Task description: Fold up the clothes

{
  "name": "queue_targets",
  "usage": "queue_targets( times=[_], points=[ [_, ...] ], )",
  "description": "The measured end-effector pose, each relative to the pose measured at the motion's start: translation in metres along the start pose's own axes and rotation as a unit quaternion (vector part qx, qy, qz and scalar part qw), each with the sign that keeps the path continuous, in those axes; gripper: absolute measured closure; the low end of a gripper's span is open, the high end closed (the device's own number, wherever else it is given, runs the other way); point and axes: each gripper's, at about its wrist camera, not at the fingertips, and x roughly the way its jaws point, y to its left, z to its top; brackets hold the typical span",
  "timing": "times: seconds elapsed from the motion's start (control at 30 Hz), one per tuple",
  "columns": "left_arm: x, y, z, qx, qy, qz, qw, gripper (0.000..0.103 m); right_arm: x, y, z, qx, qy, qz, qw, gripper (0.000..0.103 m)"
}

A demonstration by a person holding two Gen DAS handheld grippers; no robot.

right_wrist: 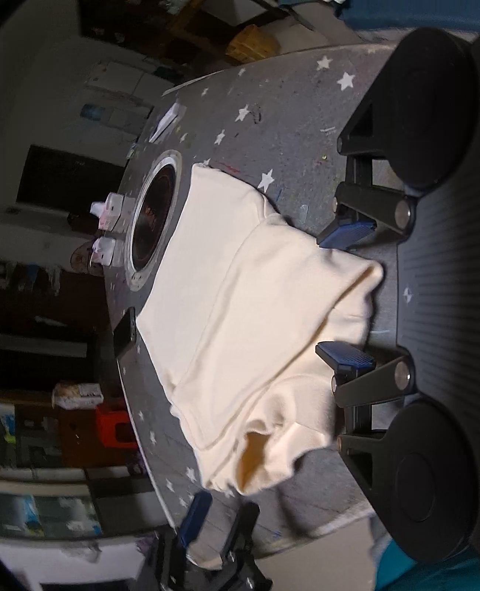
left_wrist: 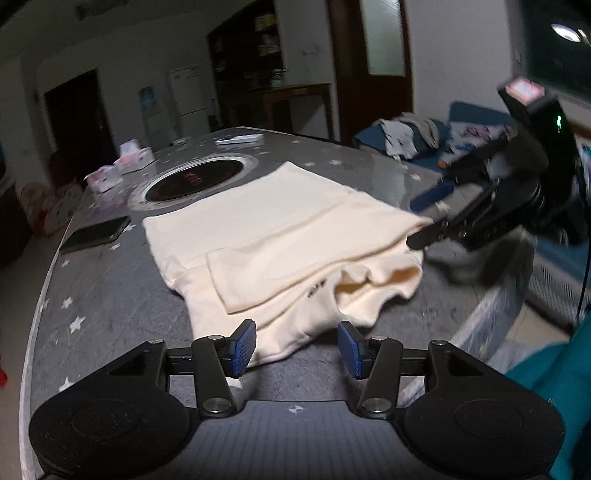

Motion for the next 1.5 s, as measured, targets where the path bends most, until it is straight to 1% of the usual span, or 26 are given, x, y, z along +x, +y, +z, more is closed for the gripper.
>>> queue_targets(
  times=[0.13,0.27,0.3,0.33,0.37,0.4,0.43,0.5,0.63,0.77,0.83,0.9,0.93,1.0,1.03,1.07,1.1,1.17,1.2,1.23,1.27,1.3,1.33,1.37,1.4,1.5],
  points=[
    [0.015,-0.013,-0.006,0.050,-0.005,0.009,0.9987,0.051,-0.007,0.013,-0.007,-0.054,0.002,-0.002,0.999,0.043],
    [0.023,-0.021,-0.008,0.087,-0.022,0.006,0.9959,0.051,-0.009,0.028,-0.013,-0.105,0.001,-0.002,0.994,0.042],
    [0.024,-0.023,-0.008,0.092,-0.026,0.004,0.9955,0.055,-0.009,0.031,-0.013,-0.114,-0.003,-0.004,0.994,0.042],
    [0.025,-0.023,-0.007,0.093,-0.029,0.001,0.9953,0.063,-0.009,0.034,-0.013,-0.121,-0.007,-0.004,0.993,0.042],
    [0.026,-0.022,-0.006,0.093,-0.033,-0.003,0.9951,0.069,-0.008,0.036,-0.013,-0.126,-0.010,-0.002,0.992,0.042],
    [0.027,-0.021,-0.005,0.090,-0.035,-0.006,0.9953,0.081,-0.007,0.036,-0.012,-0.127,-0.013,0.002,0.992,0.042],
    [0.027,-0.019,-0.002,0.083,-0.039,-0.009,0.9958,0.089,-0.006,0.037,-0.012,-0.127,-0.016,0.005,0.992,0.042],
    [0.027,-0.010,0.004,0.058,-0.045,-0.017,0.9971,0.093,-0.002,0.038,-0.009,-0.128,-0.021,0.010,0.991,0.042],
    [0.029,0.007,0.019,0.016,-0.060,-0.027,0.9977,0.094,0.003,0.038,-0.004,-0.127,-0.034,0.020,0.991,0.042],
    [0.032,0.021,0.032,-0.008,-0.070,-0.029,0.9971,0.094,0.005,0.039,0.003,-0.128,-0.059,0.003,0.990,0.042],
    [0.034,0.025,0.035,-0.010,-0.072,-0.031,0.9969,0.094,0.003,0.040,0.006,-0.137,-0.071,-0.008,0.988,0.042],
    [0.034,0.027,0.037,-0.009,-0.072,-0.034,0.9968,0.094,0.001,0.042,0.007,-0.148,-0.080,-0.018,0.986,0.039],
    [0.034,0.027,0.038,-0.010,-0.072,-0.037,0.9967,0.094,0.001,0.043,0.008,-0.155,-0.081,-0.015,0.984,0.035],
    [0.035,0.028,0.038,-0.012,-0.072,-0.040,0.9965,0.094,0.005,0.042,0.010,-0.161,-0.071,0.004,0.984,0.036],
    [0.036,0.028,0.038,-0.013,-0.072,-0.040,0.9965,0.094,0.009,0.043,0.011,-0.160,-0.064,0.016,0.985,0.040],
    [0.037,0.028,0.038,-0.015,-0.071,-0.041,0.9966,0.094,0.012,0.042,0.010,-0.155,-0.059,0.026,0.986,0.048],
    [0.037,0.028,0.037,-0.017,-0.068,-0.042,0.9967,0.094,0.016,0.042,0.010,-0.150,-0.054,0.036,0.987,0.053],
    [0.035,0.027,0.032,-0.013,-0.065,-0.044,0.9968,0.093,0.022,0.040,0.011,-0.135,-0.044,0.044,0.989,0.073],
    [0.034,0.026,0.029,-0.009,-0.063,-0.043,0.9970,0.090,0.024,0.038,0.012,-0.125,-0.039,0.048,0.990,0.077],
    [0.031,0.025,0.025,-0.004,-0.060,-0.043,0.9972,0.090,0.025,0.036,0.014,-0.114,-0.037,0.053,0.991,0.084],
    [0.029,0.024,0.021,0.002,-0.058,-0.043,0.9974,0.089,0.024,0.032,0.015,-0.100,-0.036,0.062,0.992,0.087],
    [0.026,0.023,0.017,0.007,-0.056,-0.041,0.9976,0.086,0.023,0.027,0.017,-0.085,-0.039,0.069,0.993,0.088],
    [0.024,0.022,0.012,0.014,-0.053,-0.038,0.9978,0.079,0.021,0.025,0.019,-0.077,-0.041,0.073,0.993,0.090],
    [0.023,0.021,0.007,0.023,-0.050,-0.033,0.9980,0.076,0.019,0.023,0.021,-0.071,-0.045,0.075,0.994,0.091],
    [0.022,0.019,0.003,0.034,-0.046,-0.022,0.9981,0.070,0.016,0.020,0.023,-0.064,-0.048,0.078,0.994,0.091],
    [0.024,0.016,-0.008,0.065,-0.035,0.002,0.9973,0.070,0.013,0.017,0.027,-0.055,-0.054,0.081,0.994,0.092]
  ],
)
